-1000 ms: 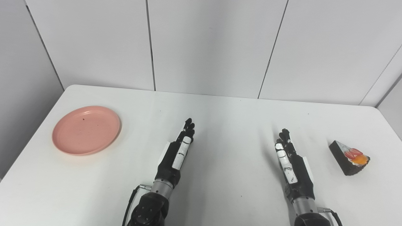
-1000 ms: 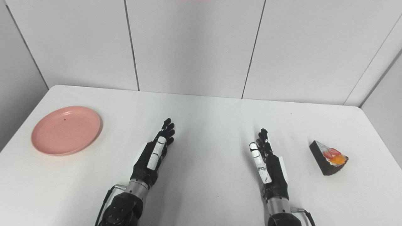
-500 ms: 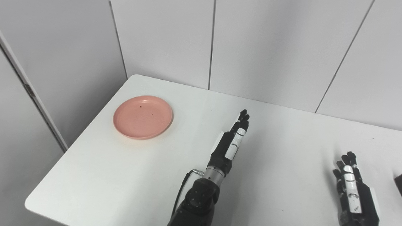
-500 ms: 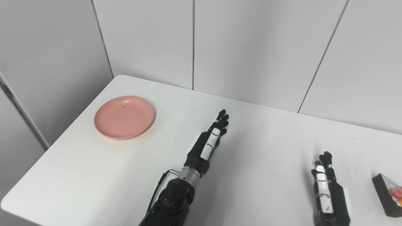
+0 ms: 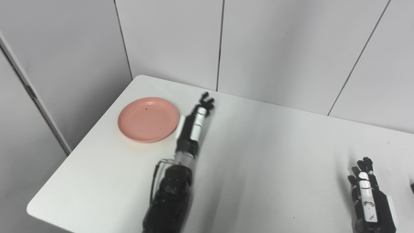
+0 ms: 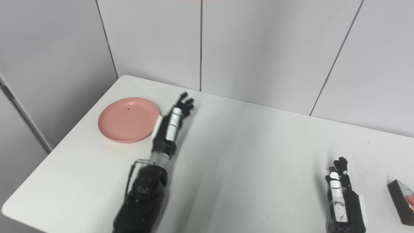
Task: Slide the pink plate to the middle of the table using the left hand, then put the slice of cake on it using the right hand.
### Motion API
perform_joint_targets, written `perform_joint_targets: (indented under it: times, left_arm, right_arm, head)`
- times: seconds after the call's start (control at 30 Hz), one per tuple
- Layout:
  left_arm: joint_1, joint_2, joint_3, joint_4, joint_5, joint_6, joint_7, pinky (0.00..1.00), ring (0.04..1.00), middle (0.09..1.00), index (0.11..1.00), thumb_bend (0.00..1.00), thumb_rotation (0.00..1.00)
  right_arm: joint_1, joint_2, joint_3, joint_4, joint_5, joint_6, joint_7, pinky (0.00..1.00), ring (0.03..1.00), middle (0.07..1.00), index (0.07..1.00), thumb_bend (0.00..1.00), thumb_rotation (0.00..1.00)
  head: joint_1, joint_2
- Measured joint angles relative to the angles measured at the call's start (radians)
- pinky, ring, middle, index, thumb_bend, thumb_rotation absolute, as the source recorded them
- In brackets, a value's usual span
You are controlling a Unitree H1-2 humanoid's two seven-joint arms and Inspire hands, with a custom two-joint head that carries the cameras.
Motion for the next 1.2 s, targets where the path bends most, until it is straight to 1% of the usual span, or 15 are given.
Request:
perform_joint_targets:
  times: [0.1,0.13,0.23,0.3,0.33,0.4,0.53,0.63,0.7,0.83,1.0,1.1,1.2]
  left_arm:
    - [-0.011,0.023,0.026,-0.023,-0.004,0.046,0.006,0.89,0.823,0.834,0.842,0.72,1.00]
    - [-0.013,0.035,0.033,-0.034,-0.011,0.074,0.006,0.90,0.821,0.833,0.840,0.72,1.00]
    - [-0.021,0.081,0.051,-0.042,-0.020,0.125,0.005,0.88,0.815,0.814,0.822,0.72,1.00]
    - [-0.026,0.110,0.085,-0.053,-0.035,0.155,0.007,0.89,0.818,0.813,0.819,0.71,1.00]
    - [-0.026,0.121,0.096,-0.058,-0.048,0.162,0.008,0.87,0.802,0.804,0.805,0.70,0.99]
    - [-0.028,0.129,0.136,-0.075,-0.089,0.193,0.009,0.84,0.791,0.795,0.793,0.70,0.99]
    - [-0.028,0.153,0.185,-0.075,-0.129,0.215,0.016,0.81,0.772,0.774,0.774,0.69,0.99]
    - [-0.031,0.162,0.212,-0.072,-0.132,0.217,0.037,0.78,0.761,0.764,0.766,0.70,0.99]
    - [-0.033,0.170,0.227,-0.067,-0.132,0.217,0.045,0.73,0.743,0.747,0.758,0.69,1.00]
    - [-0.043,0.200,0.260,-0.025,-0.131,0.216,0.076,0.75,0.748,0.740,0.755,0.70,1.00]
    - [-0.043,0.226,0.293,0.018,-0.149,0.210,0.078,0.80,0.765,0.748,0.764,0.71,1.00]
    - [-0.043,0.232,0.304,0.055,-0.153,0.186,0.078,0.79,0.758,0.755,0.769,0.74,1.00]
    - [-0.043,0.243,0.310,0.085,-0.154,0.167,0.078,0.79,0.752,0.753,0.765,0.74,1.00]
  right_arm:
    - [0.000,0.001,0.000,-0.002,0.000,0.001,-0.002,1.00,1.000,1.000,1.000,0.39,0.80]
    - [0.000,0.001,0.000,-0.004,0.000,0.001,-0.005,1.00,1.000,1.000,1.000,0.39,0.80]
    - [0.001,0.001,0.000,-0.013,-0.002,0.002,-0.010,1.00,1.000,1.000,1.000,0.39,0.81]
    - [0.001,0.001,0.000,-0.012,-0.004,0.002,-0.011,1.00,1.000,1.000,1.000,0.40,0.81]
    - [0.001,0.001,0.000,-0.008,-0.005,0.002,-0.010,1.00,1.000,1.000,1.000,0.41,0.81]
    - [0.001,0.001,-0.001,0.001,-0.004,0.002,-0.010,1.00,1.000,1.000,1.000,0.41,0.80]
    - [-0.002,0.003,0.000,0.002,-0.004,0.002,-0.009,1.00,1.000,1.000,1.000,0.38,0.80]
    - [-0.001,0.003,0.000,0.001,-0.002,0.002,-0.008,1.00,1.000,1.000,1.000,0.40,0.81]
    - [-0.001,0.003,0.000,0.000,-0.002,0.002,-0.008,1.00,1.000,1.000,1.000,0.40,0.81]
    - [-0.001,0.003,0.001,-0.006,-0.002,0.002,-0.008,1.00,1.000,1.000,1.000,0.38,0.81]
    - [0.001,0.003,0.002,-0.008,-0.002,0.002,-0.009,1.00,1.000,1.000,1.000,0.38,0.81]
    - [0.001,0.003,0.002,-0.012,-0.002,0.002,-0.009,1.00,1.000,1.000,1.000,0.37,0.80]
    - [0.002,0.003,0.002,-0.012,0.000,0.002,-0.008,1.00,1.000,1.000,1.000,0.37,0.80]
  head:
    - [0.014,-0.011]
    - [0.017,-0.014]
    - [0.017,-0.017]
    - [0.017,-0.017]
    - [0.017,-0.017]
    - [0.014,-0.018]
    - [0.014,-0.018]
    - [0.014,-0.018]
    - [0.014,-0.018]
    - [0.014,-0.018]
    - [0.014,-0.017]
    - [0.015,-0.015]
    - [0.014,-0.012]
